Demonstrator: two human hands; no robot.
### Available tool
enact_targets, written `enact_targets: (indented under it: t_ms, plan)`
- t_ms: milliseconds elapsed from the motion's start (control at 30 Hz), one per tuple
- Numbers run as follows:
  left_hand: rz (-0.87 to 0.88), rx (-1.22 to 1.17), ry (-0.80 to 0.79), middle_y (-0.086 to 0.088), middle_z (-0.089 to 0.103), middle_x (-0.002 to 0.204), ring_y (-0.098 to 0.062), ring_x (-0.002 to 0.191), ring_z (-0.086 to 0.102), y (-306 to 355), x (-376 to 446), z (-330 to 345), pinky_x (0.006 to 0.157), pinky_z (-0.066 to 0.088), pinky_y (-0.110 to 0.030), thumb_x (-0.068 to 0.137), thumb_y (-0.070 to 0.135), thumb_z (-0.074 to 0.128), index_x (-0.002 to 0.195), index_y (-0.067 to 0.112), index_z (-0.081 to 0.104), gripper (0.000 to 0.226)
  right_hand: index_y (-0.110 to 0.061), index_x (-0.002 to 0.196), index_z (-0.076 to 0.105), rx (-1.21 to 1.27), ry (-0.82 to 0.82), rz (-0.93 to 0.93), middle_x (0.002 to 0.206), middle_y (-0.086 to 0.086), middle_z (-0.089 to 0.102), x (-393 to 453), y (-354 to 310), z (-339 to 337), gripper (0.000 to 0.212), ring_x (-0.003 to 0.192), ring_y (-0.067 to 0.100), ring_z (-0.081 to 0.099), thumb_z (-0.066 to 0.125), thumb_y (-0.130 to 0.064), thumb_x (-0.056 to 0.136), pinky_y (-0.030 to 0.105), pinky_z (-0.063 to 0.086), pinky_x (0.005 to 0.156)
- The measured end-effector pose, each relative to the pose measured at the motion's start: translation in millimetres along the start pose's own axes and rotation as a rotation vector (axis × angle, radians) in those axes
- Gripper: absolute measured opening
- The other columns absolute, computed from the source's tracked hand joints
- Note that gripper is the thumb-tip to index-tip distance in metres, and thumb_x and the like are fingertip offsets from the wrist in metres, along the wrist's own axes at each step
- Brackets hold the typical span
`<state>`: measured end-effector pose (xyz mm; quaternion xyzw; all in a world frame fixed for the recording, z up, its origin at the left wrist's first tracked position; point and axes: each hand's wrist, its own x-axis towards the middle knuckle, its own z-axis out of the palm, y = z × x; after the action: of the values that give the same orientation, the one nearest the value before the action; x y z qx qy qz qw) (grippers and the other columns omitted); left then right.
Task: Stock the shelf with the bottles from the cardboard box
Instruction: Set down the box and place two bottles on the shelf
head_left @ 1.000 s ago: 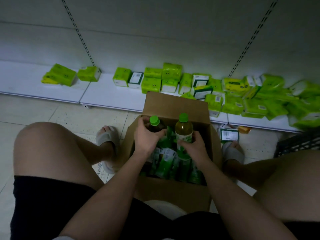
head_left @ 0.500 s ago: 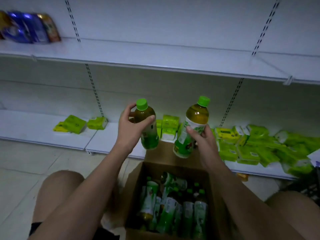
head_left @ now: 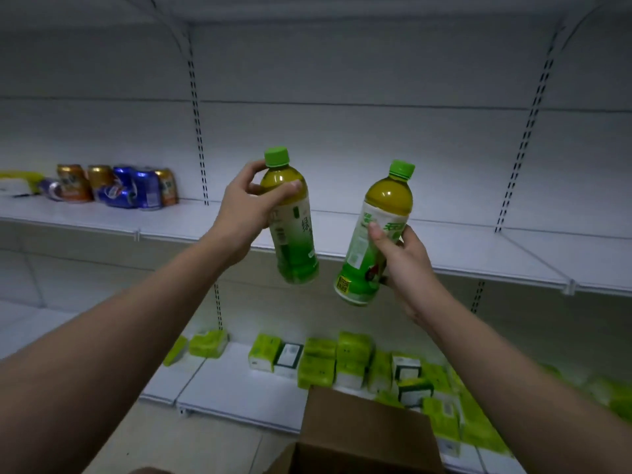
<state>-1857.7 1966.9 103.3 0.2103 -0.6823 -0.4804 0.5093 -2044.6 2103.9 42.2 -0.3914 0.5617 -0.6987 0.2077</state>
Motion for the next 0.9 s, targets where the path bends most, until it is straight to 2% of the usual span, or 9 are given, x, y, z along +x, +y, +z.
enact_targets:
  t_ms: [67, 233, 400, 500, 567, 633, 700, 833, 900]
  plan:
    - [0.011, 0.001, 0.003, -0.003, 0.062, 0.107, -0.019, 0.098, 0.065, 15, 22, -6, 0.077, 0.057, -0.038, 0.073, 0.035, 0.080, 0.111, 0.042, 0.055, 0.046, -0.035, 0.111, 0.050, -0.023, -0.003, -0.048, 0.110, -0.010, 0.065, 19, -15, 11, 0.036, 0.102, 0.010, 0.063, 0.066, -0.049, 0.082, 0.045, 0.051, 0.095]
    - [0.010, -0.001, 0.058, 0.000, 0.061, 0.109, -0.016, 0.097, 0.062, 16, 67, -15, 0.081, 0.054, -0.038, 0.074, 0.033, 0.079, 0.120, 0.035, 0.052, 0.054, -0.034, 0.121, 0.042, -0.058, -0.014, -0.105, 0.109, -0.010, 0.062, 68, -25, 36, 0.045, 0.104, 0.014, 0.061, 0.065, -0.047, 0.084, 0.042, 0.050, 0.091]
    - [-0.021, 0.022, 0.092, 0.004, 0.060, 0.104, -0.016, 0.095, 0.060, -16, 106, -21, 0.081, 0.051, -0.038, 0.076, 0.031, 0.077, 0.127, 0.030, 0.050, 0.057, -0.035, 0.114, 0.042, -0.037, -0.003, -0.083, 0.102, -0.014, 0.060, 116, -3, 60, 0.036, 0.096, 0.008, 0.059, 0.063, -0.045, 0.087, 0.035, 0.049, 0.081]
    - [-0.045, 0.049, 0.074, -0.002, 0.060, 0.112, -0.022, 0.101, 0.059, -43, 129, -26, 0.085, 0.050, -0.040, 0.078, 0.029, 0.076, 0.133, 0.026, 0.049, 0.061, -0.034, 0.115, 0.040, -0.037, -0.014, -0.062, 0.102, -0.014, 0.058, 141, 16, 71, 0.035, 0.093, 0.006, 0.058, 0.062, -0.043, 0.089, 0.026, 0.047, 0.069]
    - [-0.052, 0.060, 0.064, -0.002, 0.062, 0.110, -0.020, 0.097, 0.060, -64, 144, -30, 0.081, 0.051, -0.036, 0.079, 0.028, 0.076, 0.134, 0.025, 0.050, 0.061, -0.034, 0.116, 0.039, -0.059, -0.028, -0.048, 0.102, -0.015, 0.058, 157, 32, 79, 0.035, 0.092, 0.003, 0.057, 0.061, -0.041, 0.089, 0.023, 0.044, 0.065]
    - [-0.042, 0.021, 0.085, 0.003, 0.062, 0.102, -0.013, 0.089, 0.062, -76, 154, -34, 0.068, 0.051, -0.027, 0.082, 0.028, 0.073, 0.134, 0.025, 0.050, 0.058, -0.032, 0.119, 0.041, -0.083, -0.038, -0.054, 0.104, -0.014, 0.059, 166, 41, 84, 0.037, 0.094, 0.003, 0.058, 0.062, -0.041, 0.089, 0.022, 0.045, 0.067]
    - [-0.047, -0.051, 0.094, 0.003, 0.062, 0.101, -0.009, 0.087, 0.064, -90, 169, -38, 0.064, 0.052, -0.024, 0.084, 0.027, 0.071, 0.137, 0.024, 0.048, 0.059, -0.029, 0.122, 0.043, -0.079, -0.045, -0.056, 0.108, -0.010, 0.062, 179, 50, 91, 0.039, 0.098, 0.006, 0.060, 0.062, -0.040, 0.090, 0.023, 0.046, 0.071]
    - [-0.012, -0.085, 0.037, -0.001, 0.064, 0.112, -0.017, 0.101, 0.065, -111, 191, -35, 0.081, 0.055, -0.034, 0.085, 0.028, 0.070, 0.139, 0.027, 0.047, 0.059, -0.031, 0.123, 0.045, -0.074, -0.054, -0.059, 0.112, -0.010, 0.063, 193, 59, 99, 0.034, 0.101, 0.007, 0.060, 0.057, -0.040, 0.092, 0.025, 0.047, 0.075]
    - [0.017, -0.085, 0.043, -0.002, 0.061, 0.119, -0.019, 0.107, 0.063, -118, 197, -32, 0.085, 0.054, -0.035, 0.086, 0.030, 0.068, 0.137, 0.031, 0.048, 0.055, -0.032, 0.121, 0.046, -0.086, -0.050, -0.065, 0.113, -0.011, 0.063, 195, 60, 101, 0.030, 0.102, 0.006, 0.060, 0.055, -0.041, 0.094, 0.026, 0.047, 0.078]
